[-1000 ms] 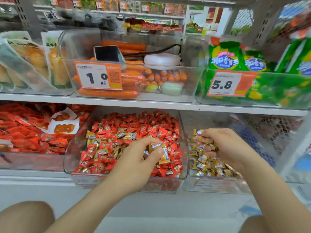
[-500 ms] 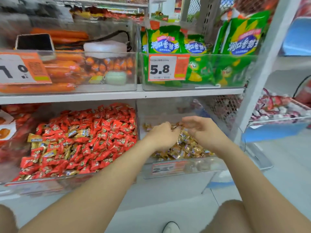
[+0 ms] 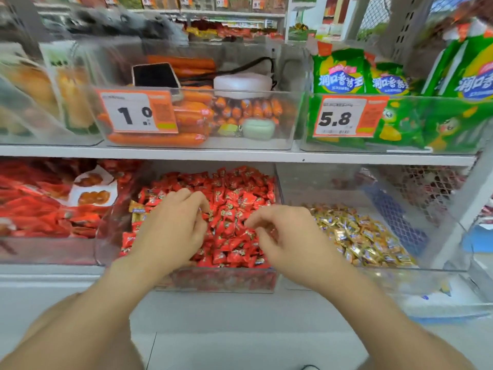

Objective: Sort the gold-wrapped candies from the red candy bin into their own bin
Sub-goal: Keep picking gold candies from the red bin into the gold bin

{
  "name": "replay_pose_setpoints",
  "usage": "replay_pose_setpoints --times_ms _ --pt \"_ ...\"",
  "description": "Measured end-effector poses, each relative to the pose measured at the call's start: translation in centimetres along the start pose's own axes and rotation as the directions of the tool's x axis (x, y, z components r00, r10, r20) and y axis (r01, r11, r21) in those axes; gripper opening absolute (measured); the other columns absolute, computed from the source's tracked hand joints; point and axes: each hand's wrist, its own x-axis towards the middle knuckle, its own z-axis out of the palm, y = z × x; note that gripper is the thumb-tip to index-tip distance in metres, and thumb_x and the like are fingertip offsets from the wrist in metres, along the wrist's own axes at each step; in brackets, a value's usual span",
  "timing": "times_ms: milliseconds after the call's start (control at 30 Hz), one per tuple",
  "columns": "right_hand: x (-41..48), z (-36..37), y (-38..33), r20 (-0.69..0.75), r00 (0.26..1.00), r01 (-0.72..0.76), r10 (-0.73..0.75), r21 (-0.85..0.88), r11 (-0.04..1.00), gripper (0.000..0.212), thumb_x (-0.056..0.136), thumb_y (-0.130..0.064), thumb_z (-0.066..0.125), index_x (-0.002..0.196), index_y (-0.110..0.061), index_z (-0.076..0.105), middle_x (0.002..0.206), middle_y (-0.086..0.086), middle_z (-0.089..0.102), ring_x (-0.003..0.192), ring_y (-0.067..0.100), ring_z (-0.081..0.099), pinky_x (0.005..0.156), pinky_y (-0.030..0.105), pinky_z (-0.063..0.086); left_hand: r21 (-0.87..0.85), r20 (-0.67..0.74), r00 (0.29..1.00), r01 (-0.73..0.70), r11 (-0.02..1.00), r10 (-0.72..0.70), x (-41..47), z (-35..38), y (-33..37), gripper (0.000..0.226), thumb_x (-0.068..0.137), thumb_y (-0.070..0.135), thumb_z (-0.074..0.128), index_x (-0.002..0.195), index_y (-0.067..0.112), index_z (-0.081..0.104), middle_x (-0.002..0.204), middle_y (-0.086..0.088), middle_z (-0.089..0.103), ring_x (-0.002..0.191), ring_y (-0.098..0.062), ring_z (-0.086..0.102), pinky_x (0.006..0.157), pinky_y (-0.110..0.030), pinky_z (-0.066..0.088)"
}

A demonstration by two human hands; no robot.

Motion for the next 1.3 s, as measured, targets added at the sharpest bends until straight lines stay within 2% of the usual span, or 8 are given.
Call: replay_pose_setpoints --times_ms 133,267,500,700,833,1000,1133,1300 --pt "3.5 4.1 -1.8 0.054 0.994 0.098 -0.093 -0.094 0.991 0.031 0.097 -0.011 0.055 0.115 -0.026 0.076 0.107 -0.008 0.078 0.100 0.013 0.069 0.094 0.031 0.052 0.009 0.148 0.978 0.146 0.989 -0.146 -0.4 -0.3 -5.6 0.040 0.086 0.004 0.066 0.123 0.021 0.066 0.117 -0.002 0.059 0.113 -0.027 0.059 0.096 -0.038 0.046" --pt "8.1 7.0 -2.4 0.054 0.991 0.134 -0.125 -0.195 0.972 0.041 0.093 -0.001 0.054 0.116 -0.026 0.075 0.110 0.000 0.078 0.106 0.024 0.071 0.093 0.042 0.056 -0.136 0.160 0.987 0.033 0.990 -0.011 1.2 -0.5 -7.3 0.055 0.087 0.013 0.079 0.139 0.023 0.062 0.134 0.003 0.061 0.128 -0.018 0.056 0.112 -0.036 0.042" --pt "12.9 9.3 -2.0 0.278 0.955 0.217 -0.104 -0.413 0.885 0.050 0.079 0.005 0.065 0.120 -0.022 0.070 0.109 0.005 0.072 0.107 0.029 0.066 0.089 0.042 0.056 -0.119 0.269 0.961 -0.026 0.993 0.058 3.3 1.4 -8.5 0.059 0.092 -0.004 0.060 0.141 0.029 0.060 0.132 -0.001 0.063 0.126 -0.021 0.057 0.108 -0.036 0.046" --pt "14.2 9.5 -1.8 0.346 0.935 0.235 -0.084 -0.424 0.874 0.051 0.091 -0.020 0.076 0.136 -0.039 0.063 0.115 0.007 0.073 0.109 0.033 0.067 0.090 0.042 0.057 -0.002 0.304 0.952 -0.038 0.999 0.037 4.3 1.6 -9.4 0.028 0.097 0.020 0.068 0.125 0.024 0.071 0.108 -0.001 0.071 0.110 -0.023 0.064 0.087 -0.032 0.048" --pt "14.4 9.8 -1.2 0.308 0.951 0.134 -0.032 -0.314 0.940 0.029 0.097 -0.030 0.071 0.125 -0.037 0.071 0.110 0.007 0.073 0.102 0.031 0.070 0.090 0.044 0.058 -0.080 0.280 0.960 0.012 0.997 0.011 4.1 1.1 -10.1 0.023 0.102 0.023 0.060 0.122 0.024 0.072 0.096 0.005 0.064 0.093 -0.017 0.060 0.085 -0.036 0.051" --pt "13.3 7.3 -1.1 0.051 0.997 0.066 -0.063 -0.055 0.996 0.020 0.103 -0.027 0.065 0.119 -0.029 0.075 0.089 -0.019 0.071 0.080 0.000 0.062 0.089 0.024 0.048 -0.151 0.234 0.972 0.016 0.988 0.020 4.2 1.3 -9.1 0.026 0.099 0.008 0.051 0.117 0.022 0.063 0.111 0.003 0.058 0.104 -0.018 0.057 0.086 -0.030 0.044" --pt "12.4 6.4 -0.6 -0.050 0.997 -0.062 0.066 0.087 0.994 0.022 0.105 -0.026 0.061 0.123 -0.024 0.075 0.105 -0.014 0.073 0.090 0.004 0.065 0.089 0.028 0.048 -0.198 0.349 0.929 -0.057 0.978 0.125 4.5 2.0 -8.1 0.051 0.092 0.009 0.056 0.141 0.024 0.057 0.127 0.001 0.056 0.120 -0.018 0.055 0.105 -0.037 0.046" --pt "11.6 6.4 -0.7 -0.030 0.953 -0.264 0.300 0.398 0.878 0.020 0.108 -0.023 0.056 0.118 -0.025 0.073 0.109 -0.004 0.074 0.086 0.017 0.072 0.081 0.044 0.064 -0.080 0.462 0.864 -0.185 0.979 0.201 5.3 2.3 -7.6 0.043 0.096 0.013 0.066 0.137 0.025 0.065 0.132 0.000 0.058 0.129 -0.021 0.045 0.111 -0.039 0.040"
